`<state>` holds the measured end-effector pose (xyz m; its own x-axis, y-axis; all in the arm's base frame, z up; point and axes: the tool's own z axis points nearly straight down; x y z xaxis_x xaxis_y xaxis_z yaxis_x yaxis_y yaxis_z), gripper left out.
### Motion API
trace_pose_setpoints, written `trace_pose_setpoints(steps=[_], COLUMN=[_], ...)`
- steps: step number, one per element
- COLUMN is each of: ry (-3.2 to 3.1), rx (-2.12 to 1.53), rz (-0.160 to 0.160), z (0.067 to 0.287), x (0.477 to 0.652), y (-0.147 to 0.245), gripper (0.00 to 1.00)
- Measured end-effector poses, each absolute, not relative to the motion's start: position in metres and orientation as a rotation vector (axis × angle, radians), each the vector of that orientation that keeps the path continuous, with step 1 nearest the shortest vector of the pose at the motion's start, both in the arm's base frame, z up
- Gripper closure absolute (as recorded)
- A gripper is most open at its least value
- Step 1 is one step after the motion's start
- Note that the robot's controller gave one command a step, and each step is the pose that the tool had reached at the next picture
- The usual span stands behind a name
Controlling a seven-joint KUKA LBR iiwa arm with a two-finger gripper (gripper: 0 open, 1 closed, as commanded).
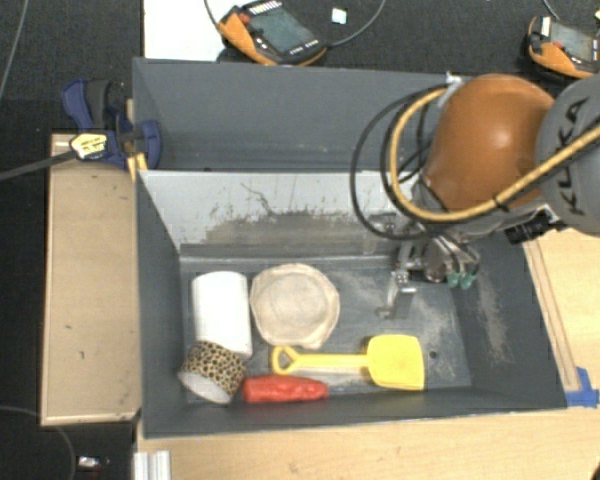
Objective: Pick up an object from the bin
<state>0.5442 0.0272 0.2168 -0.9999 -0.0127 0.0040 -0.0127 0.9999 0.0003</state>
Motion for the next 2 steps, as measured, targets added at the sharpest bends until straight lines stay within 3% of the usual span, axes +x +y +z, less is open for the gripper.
trace_pose_setpoints(steps=[1,2], ry=[-3.145,-3.113], rx=[0.017,0.464], rz=[-0.001,0.000], z=[0.220,0.095], x=[0.546,0.489], y=[0.027,-0.001], gripper=[0.00,0.00])
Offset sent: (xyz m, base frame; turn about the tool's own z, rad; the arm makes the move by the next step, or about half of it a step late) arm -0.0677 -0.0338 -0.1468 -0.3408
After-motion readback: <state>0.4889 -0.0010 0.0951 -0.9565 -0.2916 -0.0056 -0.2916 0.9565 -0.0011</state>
